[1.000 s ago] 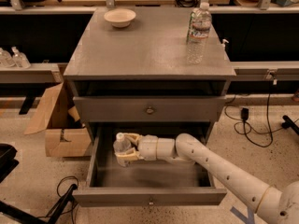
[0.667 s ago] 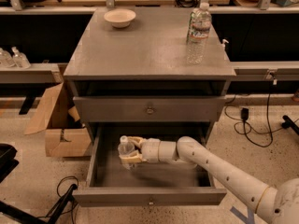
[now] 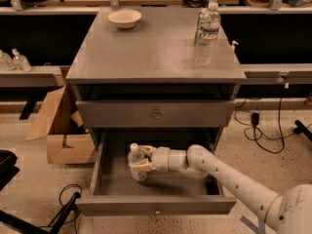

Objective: Place blue plastic bottle into middle drawer

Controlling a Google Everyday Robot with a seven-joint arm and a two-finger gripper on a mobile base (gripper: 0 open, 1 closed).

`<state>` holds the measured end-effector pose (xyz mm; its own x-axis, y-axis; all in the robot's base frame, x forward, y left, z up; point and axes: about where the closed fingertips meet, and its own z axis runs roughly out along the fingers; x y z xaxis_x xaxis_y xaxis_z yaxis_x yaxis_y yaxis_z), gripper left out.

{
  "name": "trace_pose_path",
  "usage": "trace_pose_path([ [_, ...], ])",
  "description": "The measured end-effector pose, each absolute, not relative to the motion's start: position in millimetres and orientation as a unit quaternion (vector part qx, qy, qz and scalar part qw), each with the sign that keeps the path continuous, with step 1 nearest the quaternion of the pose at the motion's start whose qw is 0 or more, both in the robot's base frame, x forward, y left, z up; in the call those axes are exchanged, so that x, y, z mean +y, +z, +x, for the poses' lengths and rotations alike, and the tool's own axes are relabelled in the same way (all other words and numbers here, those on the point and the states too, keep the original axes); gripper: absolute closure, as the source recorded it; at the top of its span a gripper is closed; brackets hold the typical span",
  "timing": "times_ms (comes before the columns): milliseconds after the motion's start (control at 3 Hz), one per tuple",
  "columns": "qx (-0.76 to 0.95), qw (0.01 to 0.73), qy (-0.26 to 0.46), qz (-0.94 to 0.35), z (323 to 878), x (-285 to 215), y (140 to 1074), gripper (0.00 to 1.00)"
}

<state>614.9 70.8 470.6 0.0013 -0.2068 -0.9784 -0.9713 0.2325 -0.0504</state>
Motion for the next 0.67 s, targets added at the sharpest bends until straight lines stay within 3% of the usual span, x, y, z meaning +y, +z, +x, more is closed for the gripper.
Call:
trace_pose_path([
  [333, 0.598, 0.508, 0.378, -0.493, 614.3, 73.1, 470.6, 0.82],
  [667, 0.596, 0.507, 0.380, -0.493, 613.2, 76.4, 470.6, 0.51],
])
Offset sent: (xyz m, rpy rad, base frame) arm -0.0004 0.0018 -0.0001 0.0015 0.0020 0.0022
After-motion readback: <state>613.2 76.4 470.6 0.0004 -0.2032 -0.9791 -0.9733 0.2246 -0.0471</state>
